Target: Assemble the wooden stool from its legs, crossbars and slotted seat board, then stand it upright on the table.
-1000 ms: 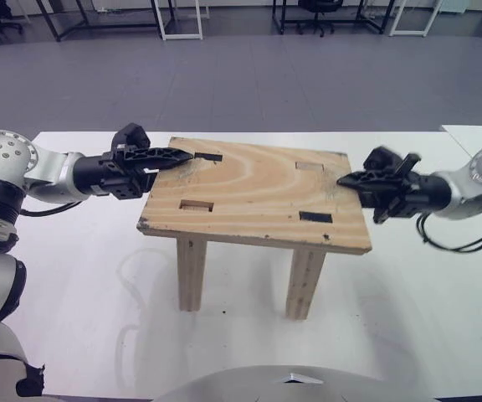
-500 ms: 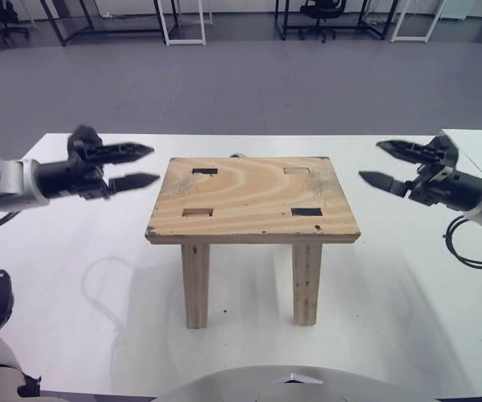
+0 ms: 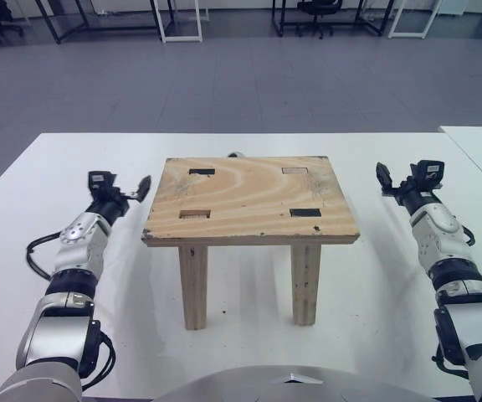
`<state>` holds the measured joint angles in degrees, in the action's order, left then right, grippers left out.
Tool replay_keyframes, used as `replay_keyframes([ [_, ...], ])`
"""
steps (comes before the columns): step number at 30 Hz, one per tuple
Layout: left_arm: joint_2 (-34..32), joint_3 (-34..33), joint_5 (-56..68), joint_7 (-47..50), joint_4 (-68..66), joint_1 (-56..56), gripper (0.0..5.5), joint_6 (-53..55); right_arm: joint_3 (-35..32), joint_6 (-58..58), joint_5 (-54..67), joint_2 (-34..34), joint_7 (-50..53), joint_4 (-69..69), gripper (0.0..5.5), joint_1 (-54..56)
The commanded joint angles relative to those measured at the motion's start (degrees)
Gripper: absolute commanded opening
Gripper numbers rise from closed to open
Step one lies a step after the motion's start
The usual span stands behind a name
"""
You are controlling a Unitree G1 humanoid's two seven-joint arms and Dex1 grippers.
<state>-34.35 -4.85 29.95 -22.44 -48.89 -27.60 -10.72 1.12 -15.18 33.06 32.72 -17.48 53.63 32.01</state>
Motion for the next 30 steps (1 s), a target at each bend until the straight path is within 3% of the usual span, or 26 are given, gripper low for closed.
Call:
replay_keyframes([
  [1, 0.1, -3.1, -3.9, 0.3, -1.7, -3.2, 4.98, -2.2, -3.5, -2.7, -4.4, -2.5, -1.8, 2.6, 4.49, 1.4],
  [11, 1.9, -6.5, -9.8, 2.6, 2.4, -4.8, 4.98, -1.2, -11.6, -1.9, -8.7, -3.8, -4.7, 1.7, 4.49, 0.4],
  [30, 4.7, -9.2, -14.3, 4.6, 6.0, -4.2, 4.98, 1.3, -15.7, -1.3, -14.0, -5.0, -8.6, -2.1, 4.49, -1.8],
])
